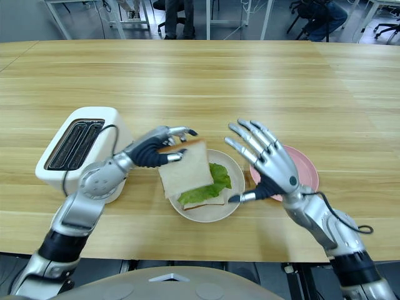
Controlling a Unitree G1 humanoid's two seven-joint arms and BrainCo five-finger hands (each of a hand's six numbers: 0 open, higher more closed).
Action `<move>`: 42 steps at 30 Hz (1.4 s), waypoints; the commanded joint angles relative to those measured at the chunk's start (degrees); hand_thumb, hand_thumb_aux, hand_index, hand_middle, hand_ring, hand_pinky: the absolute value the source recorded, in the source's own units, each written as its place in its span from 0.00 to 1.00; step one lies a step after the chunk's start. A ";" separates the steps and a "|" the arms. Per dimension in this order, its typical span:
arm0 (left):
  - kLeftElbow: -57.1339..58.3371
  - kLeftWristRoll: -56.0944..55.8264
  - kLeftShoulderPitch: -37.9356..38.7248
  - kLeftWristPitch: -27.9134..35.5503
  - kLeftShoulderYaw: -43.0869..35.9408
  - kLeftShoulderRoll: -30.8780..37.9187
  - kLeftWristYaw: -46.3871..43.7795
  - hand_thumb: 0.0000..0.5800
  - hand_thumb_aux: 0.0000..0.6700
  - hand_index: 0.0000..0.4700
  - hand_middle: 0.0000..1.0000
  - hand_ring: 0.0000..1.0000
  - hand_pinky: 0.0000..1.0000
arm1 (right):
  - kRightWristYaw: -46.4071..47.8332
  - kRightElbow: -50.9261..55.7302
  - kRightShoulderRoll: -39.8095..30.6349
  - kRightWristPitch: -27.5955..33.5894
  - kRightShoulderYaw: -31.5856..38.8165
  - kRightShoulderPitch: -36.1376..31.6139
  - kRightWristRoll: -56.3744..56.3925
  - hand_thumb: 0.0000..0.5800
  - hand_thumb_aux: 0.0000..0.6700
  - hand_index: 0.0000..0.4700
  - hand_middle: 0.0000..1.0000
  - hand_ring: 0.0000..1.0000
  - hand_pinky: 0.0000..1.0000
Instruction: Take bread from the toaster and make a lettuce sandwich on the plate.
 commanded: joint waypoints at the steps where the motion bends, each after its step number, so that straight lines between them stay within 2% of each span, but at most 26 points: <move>1: 9.66 -4.31 -3.98 -4.37 -4.26 -0.41 -6.57 1.00 1.00 0.98 1.00 1.00 1.00 | 2.29 -5.21 0.28 -2.38 3.36 2.91 -3.89 0.00 0.00 0.00 0.00 0.00 0.00; 8: 25.67 -5.41 -11.60 -11.95 -8.72 -4.40 -10.69 1.00 1.00 0.98 1.00 1.00 1.00 | 10.92 0.64 3.31 -1.84 12.97 3.61 -6.43 0.00 0.00 0.00 0.00 0.00 0.00; 17: 40.86 -2.89 -14.89 -19.08 -7.75 -8.51 -4.82 1.00 1.00 0.98 1.00 1.00 1.00 | 18.44 9.15 5.36 1.88 19.10 2.33 -6.23 0.00 0.00 0.00 0.00 0.00 0.00; 31: 48.90 1.56 -13.25 -22.88 -7.20 -8.13 4.08 1.00 1.00 0.98 1.00 1.00 1.00 | 23.90 12.57 5.17 5.53 20.26 0.23 -2.58 0.00 0.00 0.00 0.00 0.00 0.00; 36: 50.68 4.39 -13.40 -24.29 -8.28 -8.29 7.06 1.00 1.00 0.98 1.00 1.00 1.00 | 31.98 17.44 6.21 7.34 21.77 -1.69 1.78 0.00 0.00 0.00 0.00 0.00 0.00; 39: 50.70 9.86 -13.83 -25.52 -9.39 -7.75 12.64 1.00 1.00 0.98 1.00 1.00 1.00 | 37.56 20.06 6.74 8.43 23.29 -2.94 4.13 0.00 0.00 0.00 0.00 0.00 0.00; 40: 50.31 12.63 -14.26 -25.79 -9.64 -7.43 16.01 0.85 0.62 0.60 1.00 1.00 1.00 | 39.41 20.89 7.04 9.11 23.77 -3.32 4.90 0.00 0.00 0.00 0.00 0.00 0.00; 41: 49.80 15.62 -14.80 -25.81 -9.77 -7.00 19.89 0.00 0.00 0.00 1.00 1.00 1.00 | 41.24 21.88 7.23 9.39 24.42 -3.76 5.66 0.00 0.00 0.00 0.00 0.00 0.00; 42: 49.11 18.82 -15.43 -25.38 -9.61 -6.55 24.54 0.00 0.00 0.00 1.00 1.00 1.00 | 42.45 22.62 7.41 9.60 24.77 -4.01 6.47 0.00 0.00 0.00 0.00 0.00 0.00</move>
